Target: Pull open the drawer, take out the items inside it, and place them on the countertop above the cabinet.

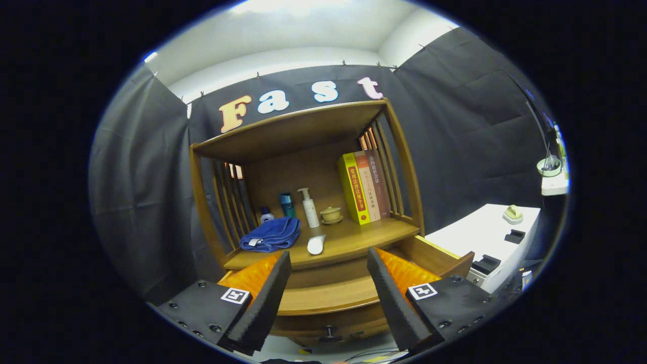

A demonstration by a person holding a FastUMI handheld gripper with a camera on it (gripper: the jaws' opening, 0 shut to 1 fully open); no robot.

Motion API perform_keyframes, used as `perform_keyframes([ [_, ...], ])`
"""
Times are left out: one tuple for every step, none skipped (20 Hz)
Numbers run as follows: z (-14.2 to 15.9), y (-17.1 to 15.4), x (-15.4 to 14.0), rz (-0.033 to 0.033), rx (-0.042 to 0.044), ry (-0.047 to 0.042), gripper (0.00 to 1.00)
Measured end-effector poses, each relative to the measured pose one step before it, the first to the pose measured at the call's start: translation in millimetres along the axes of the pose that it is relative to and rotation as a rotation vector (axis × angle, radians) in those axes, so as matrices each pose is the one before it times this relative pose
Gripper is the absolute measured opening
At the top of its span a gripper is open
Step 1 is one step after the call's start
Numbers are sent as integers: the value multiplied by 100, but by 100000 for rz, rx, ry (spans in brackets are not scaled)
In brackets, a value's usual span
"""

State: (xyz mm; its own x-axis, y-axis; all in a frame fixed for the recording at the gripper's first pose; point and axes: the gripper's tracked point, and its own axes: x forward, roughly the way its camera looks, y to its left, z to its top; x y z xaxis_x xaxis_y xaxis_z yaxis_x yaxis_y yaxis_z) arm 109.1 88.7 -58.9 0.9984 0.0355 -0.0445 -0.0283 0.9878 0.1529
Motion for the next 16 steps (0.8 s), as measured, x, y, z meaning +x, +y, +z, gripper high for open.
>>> perform_keyframes([
  [-848, -218, -249, -109, -2290, -439, 98],
  [-847, -428, -70, -915, -2007, -240, 98],
  [-794, -49, -48, -692, -775, 525, 98],
  [-727, 476, -243, 935, 521, 543, 98],
  [-647, 957, -296, 1841, 710, 334, 98],
  [-470, 673, -465, 1992, 205, -507, 98],
  [-445, 268, -301, 933, -1261, -1379, 98],
  [-545, -36, -265, -869, -2367, -817, 98],
  [-449, -302, -316, -1894, -2523, -1043, 98],
  [-721, 31, -327, -1213, -2164, -611, 98],
  [-604, 178, -266, -403, -1955, -598, 98],
  [-546, 158, -133, 138, -1803, -552, 98],
  [-732, 349, -34, 1096, -1827, 68, 98],
  [-629, 314, 168, 1234, -1305, 391, 98],
  [-847, 316, 6, 1031, -337, 853, 99],
  [-713, 178, -53, 491, 127, 994, 99],
])
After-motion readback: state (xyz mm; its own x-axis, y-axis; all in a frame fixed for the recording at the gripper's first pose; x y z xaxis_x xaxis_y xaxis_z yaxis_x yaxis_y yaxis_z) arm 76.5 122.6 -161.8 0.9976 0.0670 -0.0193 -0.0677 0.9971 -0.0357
